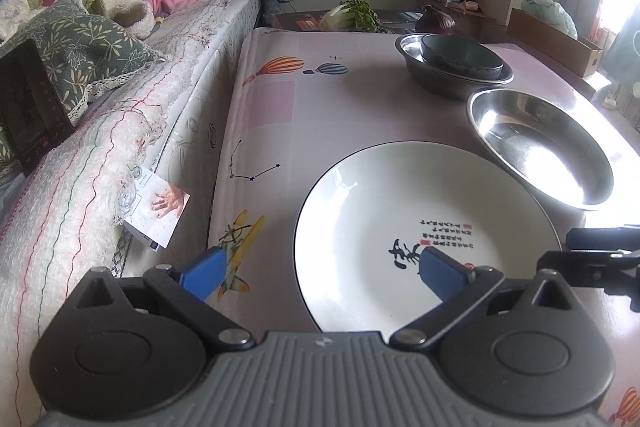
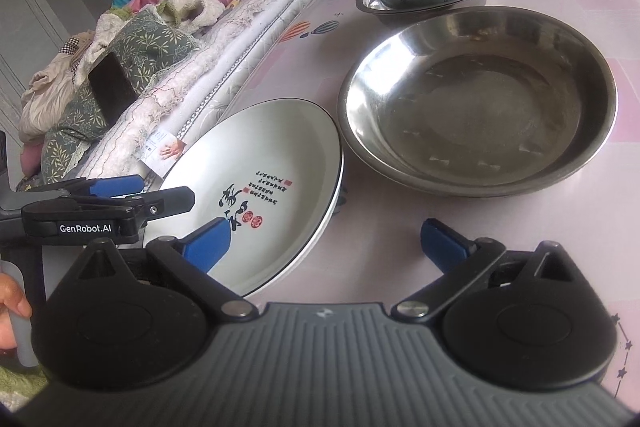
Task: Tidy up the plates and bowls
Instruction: 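Close both tools on the white plate rim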
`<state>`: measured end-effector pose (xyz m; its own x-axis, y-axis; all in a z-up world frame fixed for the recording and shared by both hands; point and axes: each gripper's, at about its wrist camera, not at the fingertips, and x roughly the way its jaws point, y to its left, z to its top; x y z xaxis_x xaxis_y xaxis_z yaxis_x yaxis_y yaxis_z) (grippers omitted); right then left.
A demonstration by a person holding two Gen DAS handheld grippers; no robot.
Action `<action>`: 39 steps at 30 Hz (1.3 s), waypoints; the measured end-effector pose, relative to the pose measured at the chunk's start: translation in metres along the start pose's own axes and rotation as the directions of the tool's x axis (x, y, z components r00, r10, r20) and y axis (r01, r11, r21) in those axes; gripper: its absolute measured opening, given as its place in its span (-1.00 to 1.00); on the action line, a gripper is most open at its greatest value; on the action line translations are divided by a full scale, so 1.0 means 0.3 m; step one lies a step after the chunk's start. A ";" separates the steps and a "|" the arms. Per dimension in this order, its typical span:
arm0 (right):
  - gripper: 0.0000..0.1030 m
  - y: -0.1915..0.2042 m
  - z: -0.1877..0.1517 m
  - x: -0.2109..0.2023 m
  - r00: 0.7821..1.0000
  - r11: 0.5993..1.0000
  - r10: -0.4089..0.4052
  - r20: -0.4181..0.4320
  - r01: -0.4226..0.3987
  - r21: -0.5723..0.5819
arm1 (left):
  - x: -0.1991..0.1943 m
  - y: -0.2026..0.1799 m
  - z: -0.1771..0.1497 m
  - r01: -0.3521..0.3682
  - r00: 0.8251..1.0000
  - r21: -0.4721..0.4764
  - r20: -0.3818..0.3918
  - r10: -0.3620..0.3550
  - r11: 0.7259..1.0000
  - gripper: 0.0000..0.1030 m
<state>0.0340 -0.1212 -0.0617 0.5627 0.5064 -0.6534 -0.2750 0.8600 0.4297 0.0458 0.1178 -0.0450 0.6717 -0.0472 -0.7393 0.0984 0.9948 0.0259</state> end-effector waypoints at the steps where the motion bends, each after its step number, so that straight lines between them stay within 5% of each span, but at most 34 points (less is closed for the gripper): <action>1: 0.98 0.000 0.001 0.000 1.000 1.000 -0.001 0.002 0.001 -0.002 | 0.004 0.001 0.000 -0.003 1.000 0.002 -0.003 0.003 1.000 0.99; 22: 0.87 -0.017 0.025 -0.002 0.994 0.992 0.105 0.043 -0.108 0.071 | 0.046 0.069 0.013 0.030 0.996 -0.116 -0.081 -0.040 0.993 0.90; 39: -0.36 -0.001 0.034 0.046 0.998 0.995 0.057 0.004 -0.057 0.078 | 0.068 0.009 0.029 0.037 0.996 -0.052 -0.079 -0.041 0.998 -0.20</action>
<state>0.0498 -0.1151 -0.0645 0.5494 0.5544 -0.6251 -0.2453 0.8222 0.5136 0.0663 0.1188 -0.0542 0.6069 -0.0809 -0.7906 0.0852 0.9957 -0.0365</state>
